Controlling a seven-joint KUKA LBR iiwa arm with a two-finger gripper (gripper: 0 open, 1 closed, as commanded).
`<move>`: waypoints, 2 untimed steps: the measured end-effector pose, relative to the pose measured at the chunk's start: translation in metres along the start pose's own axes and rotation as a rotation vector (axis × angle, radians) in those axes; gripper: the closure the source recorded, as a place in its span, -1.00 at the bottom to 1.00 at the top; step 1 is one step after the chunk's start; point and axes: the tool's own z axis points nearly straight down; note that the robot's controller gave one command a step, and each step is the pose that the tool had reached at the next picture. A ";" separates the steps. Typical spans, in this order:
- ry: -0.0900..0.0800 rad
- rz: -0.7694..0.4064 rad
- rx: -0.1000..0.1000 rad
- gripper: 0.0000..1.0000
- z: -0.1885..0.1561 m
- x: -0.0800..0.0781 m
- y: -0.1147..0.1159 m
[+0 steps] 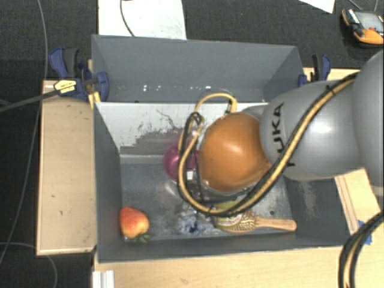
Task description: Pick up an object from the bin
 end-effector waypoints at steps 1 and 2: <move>-0.003 0.005 0.001 1.00 -0.008 -0.001 0.000; -0.004 0.009 0.001 1.00 -0.016 -0.001 0.000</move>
Offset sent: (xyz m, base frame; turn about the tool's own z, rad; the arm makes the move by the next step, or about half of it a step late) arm 0.0004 0.0003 0.0260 0.0035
